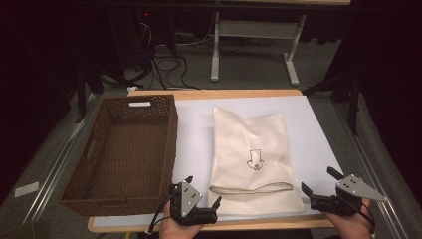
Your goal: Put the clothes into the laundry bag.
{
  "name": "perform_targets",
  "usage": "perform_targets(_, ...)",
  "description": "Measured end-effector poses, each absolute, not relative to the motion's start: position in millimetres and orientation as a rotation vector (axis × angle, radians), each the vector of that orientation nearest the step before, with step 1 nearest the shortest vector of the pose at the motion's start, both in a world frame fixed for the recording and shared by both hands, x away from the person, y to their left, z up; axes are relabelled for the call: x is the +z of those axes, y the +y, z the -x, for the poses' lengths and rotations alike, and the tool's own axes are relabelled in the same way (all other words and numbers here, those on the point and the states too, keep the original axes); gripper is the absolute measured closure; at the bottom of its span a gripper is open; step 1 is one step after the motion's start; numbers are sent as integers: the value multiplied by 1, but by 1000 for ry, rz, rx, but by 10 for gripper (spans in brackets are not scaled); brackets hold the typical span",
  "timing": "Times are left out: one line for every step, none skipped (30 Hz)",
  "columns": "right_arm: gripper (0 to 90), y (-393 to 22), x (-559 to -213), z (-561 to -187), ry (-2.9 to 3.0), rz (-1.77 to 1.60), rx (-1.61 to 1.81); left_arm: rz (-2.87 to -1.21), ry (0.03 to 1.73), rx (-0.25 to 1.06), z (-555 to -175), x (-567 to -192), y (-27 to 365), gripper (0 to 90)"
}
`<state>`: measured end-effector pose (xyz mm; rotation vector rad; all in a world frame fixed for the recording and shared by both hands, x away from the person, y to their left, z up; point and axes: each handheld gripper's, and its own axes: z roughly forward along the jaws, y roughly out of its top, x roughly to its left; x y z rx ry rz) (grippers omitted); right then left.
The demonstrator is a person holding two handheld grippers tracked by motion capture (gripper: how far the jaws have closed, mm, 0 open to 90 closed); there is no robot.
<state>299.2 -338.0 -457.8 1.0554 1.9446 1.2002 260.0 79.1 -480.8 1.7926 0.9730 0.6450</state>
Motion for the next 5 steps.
perform_targets(2, -338, -458, -299, 1943, -1060, 1201, -1783, 977, 651, -260, -480, 80, 0)
perform_targets(2, -338, -457, -298, 1938, -1061, 1200, -1783, 977, 651, -260, -480, 80, 0)
perform_targets(2, -338, -457, -298, 1936, -1059, 1203, -1778, 982, 655, -260, -480, 80, 0)
perform_targets(2, -338, -457, -298, 1934, -1054, 1206, -1778, 984, 656, -260, -480, 81, 0)
perform_targets(2, -339, -457, -298, 1933, -1055, 1206, -1778, 984, 656, -260, -480, 81, 0)
